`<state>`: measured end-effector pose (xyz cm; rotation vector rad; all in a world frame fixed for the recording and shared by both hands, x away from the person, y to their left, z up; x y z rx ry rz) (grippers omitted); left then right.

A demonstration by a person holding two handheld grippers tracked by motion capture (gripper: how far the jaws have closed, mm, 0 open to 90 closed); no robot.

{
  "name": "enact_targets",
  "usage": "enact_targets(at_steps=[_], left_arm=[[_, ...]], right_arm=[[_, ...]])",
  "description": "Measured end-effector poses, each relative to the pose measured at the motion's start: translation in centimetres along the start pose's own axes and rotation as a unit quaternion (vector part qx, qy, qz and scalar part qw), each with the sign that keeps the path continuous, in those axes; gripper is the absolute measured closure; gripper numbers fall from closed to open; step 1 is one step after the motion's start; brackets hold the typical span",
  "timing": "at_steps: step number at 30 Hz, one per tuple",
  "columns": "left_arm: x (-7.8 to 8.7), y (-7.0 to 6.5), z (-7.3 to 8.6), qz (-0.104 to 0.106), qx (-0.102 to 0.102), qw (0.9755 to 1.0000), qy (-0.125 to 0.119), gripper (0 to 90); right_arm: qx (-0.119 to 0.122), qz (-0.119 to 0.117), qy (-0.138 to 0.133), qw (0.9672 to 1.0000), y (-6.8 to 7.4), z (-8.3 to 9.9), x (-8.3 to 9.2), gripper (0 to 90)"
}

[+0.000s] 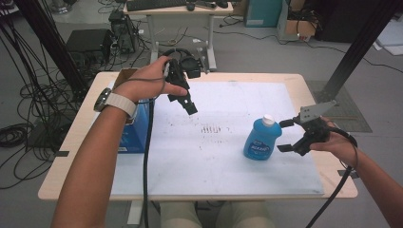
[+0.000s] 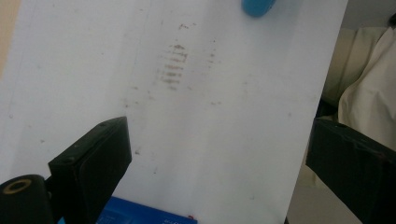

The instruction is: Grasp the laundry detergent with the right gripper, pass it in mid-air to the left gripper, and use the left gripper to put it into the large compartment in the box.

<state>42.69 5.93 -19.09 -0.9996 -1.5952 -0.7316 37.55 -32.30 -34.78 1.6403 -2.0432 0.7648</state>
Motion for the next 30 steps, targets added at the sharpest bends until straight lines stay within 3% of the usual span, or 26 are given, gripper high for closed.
enact_targets(at_steps=[30], left_arm=[[-0.12, 0.10, 0.11, 0.000, 0.002, 1.0000, -0.001, 7.1]], right_arm=[[-0.003, 0.004, 0.001, 1.0000, -0.05, 0.06, -0.11, 5.0]])
Point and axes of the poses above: each handheld gripper's, and its own axes: x roughly backward along the jaws, z roughly out of its underside, y roughly to its left, the point moved 1 cm from there along -x, roughly forward along the jaws, and after that the axes turned 15 degrees about x, right-handed, at the moved point
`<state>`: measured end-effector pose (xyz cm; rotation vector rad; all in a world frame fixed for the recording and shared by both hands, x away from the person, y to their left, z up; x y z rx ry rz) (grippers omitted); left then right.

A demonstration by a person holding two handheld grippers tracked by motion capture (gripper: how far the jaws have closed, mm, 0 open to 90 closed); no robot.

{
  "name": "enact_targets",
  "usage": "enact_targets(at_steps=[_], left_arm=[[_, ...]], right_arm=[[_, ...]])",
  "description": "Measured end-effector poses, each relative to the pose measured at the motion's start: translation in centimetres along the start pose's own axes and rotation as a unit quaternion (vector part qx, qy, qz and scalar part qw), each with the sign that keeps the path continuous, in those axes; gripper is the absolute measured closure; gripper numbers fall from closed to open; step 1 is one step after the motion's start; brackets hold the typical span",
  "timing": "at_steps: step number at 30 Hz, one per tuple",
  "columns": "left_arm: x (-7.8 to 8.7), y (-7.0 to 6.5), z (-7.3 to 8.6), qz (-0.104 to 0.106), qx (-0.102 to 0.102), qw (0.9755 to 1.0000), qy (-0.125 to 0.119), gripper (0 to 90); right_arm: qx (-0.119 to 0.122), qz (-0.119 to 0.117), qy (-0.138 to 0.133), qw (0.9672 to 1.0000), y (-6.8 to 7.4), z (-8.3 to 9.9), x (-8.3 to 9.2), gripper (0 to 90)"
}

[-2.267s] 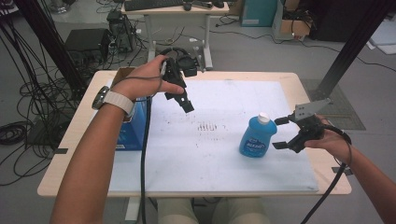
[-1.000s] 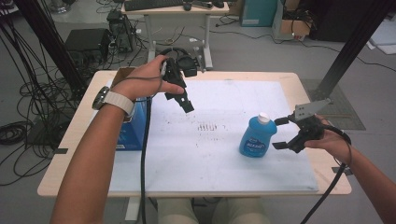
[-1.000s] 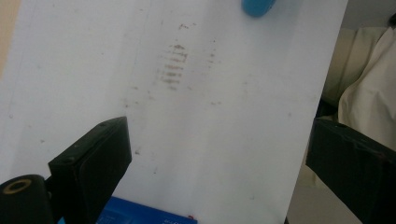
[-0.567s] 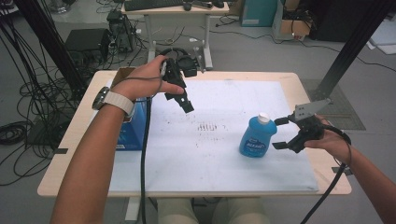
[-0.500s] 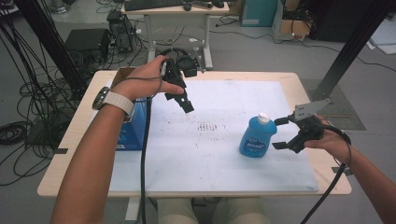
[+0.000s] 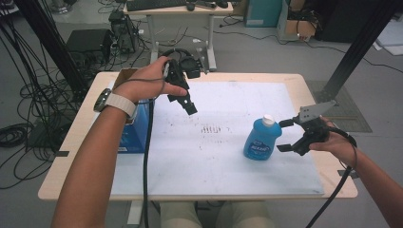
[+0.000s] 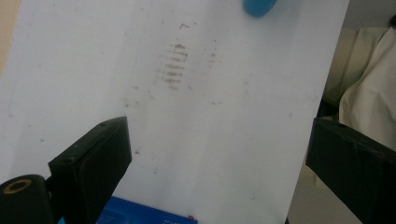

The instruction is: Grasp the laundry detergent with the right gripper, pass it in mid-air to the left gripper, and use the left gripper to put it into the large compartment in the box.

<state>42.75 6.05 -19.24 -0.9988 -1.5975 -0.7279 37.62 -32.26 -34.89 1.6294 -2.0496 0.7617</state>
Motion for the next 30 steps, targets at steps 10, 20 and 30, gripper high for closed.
enact_targets(at_steps=[10, 20, 30], left_arm=[[0.0, 0.0, 0.0, 0.000, 0.000, 1.0000, -0.001, 7.1], [-0.1, 0.1, 0.0, 0.001, -0.001, 1.0000, -0.002, 7.2], [-0.1, 0.1, 0.0, 0.000, -0.001, 1.0000, -0.002, 7.2]], right_arm=[[0.000, 0.000, -0.002, 1.0000, 0.0, 0.1, -0.2, 4.6], [-0.002, -0.002, -0.004, 1.0000, 0.1, 0.2, -0.9, 4.4], [-0.007, -0.007, -0.008, 0.9999, 0.2, 0.5, -1.8, 4.5]])
Point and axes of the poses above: each handheld gripper's, and its own axes: x roughly backward along the jaws, z roughly out of its underside, y roughly to its left, the point moved 1 cm from there along -x, roughly forward along the jaws, and after that the axes turned 15 degrees about x, right-handed, at the moved point
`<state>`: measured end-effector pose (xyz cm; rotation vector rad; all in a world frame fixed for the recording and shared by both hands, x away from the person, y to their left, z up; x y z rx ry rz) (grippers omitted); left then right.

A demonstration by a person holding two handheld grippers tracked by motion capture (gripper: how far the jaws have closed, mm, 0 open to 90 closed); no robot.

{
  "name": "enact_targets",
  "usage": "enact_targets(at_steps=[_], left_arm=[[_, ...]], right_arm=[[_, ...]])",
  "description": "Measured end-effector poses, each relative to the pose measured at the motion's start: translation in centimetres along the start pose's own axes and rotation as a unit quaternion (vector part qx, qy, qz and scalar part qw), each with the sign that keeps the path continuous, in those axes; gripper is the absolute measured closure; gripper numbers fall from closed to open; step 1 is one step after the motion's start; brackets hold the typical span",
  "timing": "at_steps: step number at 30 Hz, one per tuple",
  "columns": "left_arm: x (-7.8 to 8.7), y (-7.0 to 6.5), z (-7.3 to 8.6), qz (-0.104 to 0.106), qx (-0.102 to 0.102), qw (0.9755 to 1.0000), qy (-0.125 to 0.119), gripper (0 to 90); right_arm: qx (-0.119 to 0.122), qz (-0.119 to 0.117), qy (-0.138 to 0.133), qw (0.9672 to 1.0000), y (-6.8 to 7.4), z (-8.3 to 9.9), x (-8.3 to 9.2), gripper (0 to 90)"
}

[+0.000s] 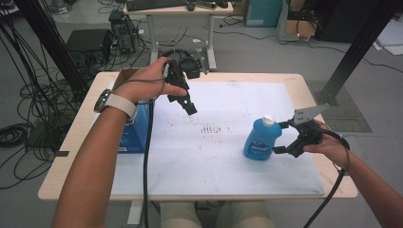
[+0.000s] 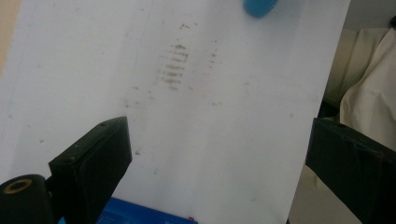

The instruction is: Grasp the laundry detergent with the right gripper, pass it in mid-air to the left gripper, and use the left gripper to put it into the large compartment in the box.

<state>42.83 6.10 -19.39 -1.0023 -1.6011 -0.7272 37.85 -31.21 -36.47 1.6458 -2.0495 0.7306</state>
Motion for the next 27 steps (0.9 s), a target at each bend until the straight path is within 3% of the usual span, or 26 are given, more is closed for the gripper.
enact_targets(at_steps=[27], left_arm=[[-0.3, -0.1, 0.0, 0.002, 0.001, 1.0000, 0.001, 7.3]], right_arm=[[-0.009, 0.008, -0.028, 0.9995, 0.1, 0.5, -2.1, 5.6]])
Point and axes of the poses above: each handheld gripper's, and its own axes: x roughly backward along the jaws, z roughly out of its underside, y roughly to its left, the point moved 1 cm from there along -x, roughly forward along the jaws, and after that the axes turned 15 degrees about x, right-handed, at the moved point
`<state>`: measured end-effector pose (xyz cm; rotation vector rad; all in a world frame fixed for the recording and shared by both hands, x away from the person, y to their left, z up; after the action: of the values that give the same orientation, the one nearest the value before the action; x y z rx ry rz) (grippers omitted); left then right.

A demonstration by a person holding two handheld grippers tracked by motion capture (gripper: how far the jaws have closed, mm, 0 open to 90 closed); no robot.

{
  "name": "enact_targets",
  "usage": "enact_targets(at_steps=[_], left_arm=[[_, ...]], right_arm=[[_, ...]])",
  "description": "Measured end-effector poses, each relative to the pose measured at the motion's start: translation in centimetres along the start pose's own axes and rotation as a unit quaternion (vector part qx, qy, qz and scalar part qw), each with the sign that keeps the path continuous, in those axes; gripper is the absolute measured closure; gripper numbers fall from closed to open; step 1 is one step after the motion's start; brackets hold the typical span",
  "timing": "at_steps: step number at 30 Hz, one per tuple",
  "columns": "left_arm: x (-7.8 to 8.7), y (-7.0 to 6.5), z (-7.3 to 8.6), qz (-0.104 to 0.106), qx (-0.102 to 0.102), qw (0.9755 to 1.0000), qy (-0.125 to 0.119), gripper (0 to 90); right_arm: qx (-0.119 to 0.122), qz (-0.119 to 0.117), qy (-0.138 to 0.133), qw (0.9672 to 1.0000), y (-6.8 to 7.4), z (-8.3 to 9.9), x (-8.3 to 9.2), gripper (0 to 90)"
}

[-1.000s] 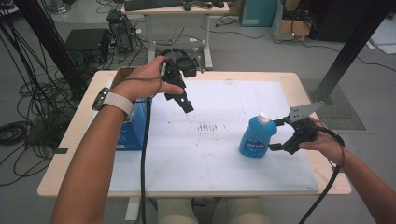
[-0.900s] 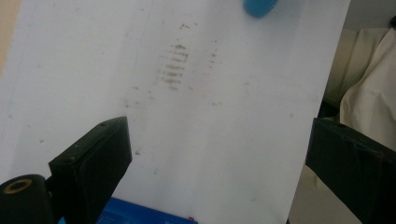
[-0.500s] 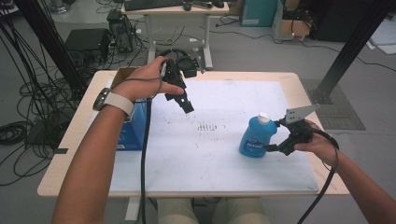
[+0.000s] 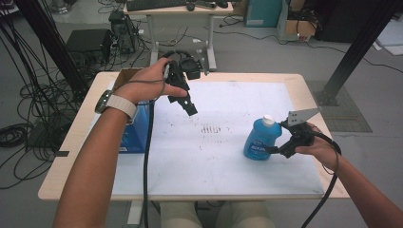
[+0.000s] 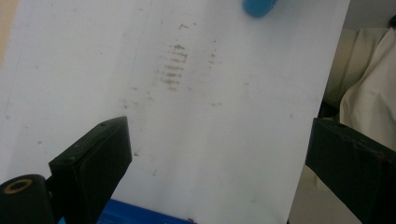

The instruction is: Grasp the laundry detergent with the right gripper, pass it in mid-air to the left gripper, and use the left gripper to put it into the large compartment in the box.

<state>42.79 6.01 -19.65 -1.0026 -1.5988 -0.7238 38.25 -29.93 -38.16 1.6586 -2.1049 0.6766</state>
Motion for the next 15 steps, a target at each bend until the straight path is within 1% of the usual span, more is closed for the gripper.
enact_targets(at_steps=[6, 15], left_arm=[[-0.12, 0.07, 0.06, 0.001, -0.001, 1.0000, -0.001, 7.3], [-0.17, 0.13, 0.16, 0.001, 0.001, 1.0000, -0.002, 7.3]], right_arm=[[-0.005, 0.003, -0.007, 1.0000, 0.16, 0.37, -0.35, 6.3], [-0.002, 0.010, -0.015, 0.9998, 0.17, 0.46, -0.81, 7.1]])
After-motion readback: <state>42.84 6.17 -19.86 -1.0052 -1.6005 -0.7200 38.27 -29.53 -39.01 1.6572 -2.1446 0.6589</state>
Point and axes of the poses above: each handheld gripper's, and its own axes: x roughly backward along the jaws, z roughly out of its underside, y roughly to its left, the point moved 1 cm from there along -x, roughly forward along the jaws, and after that the axes turned 15 degrees about x, right-handed, at the moved point
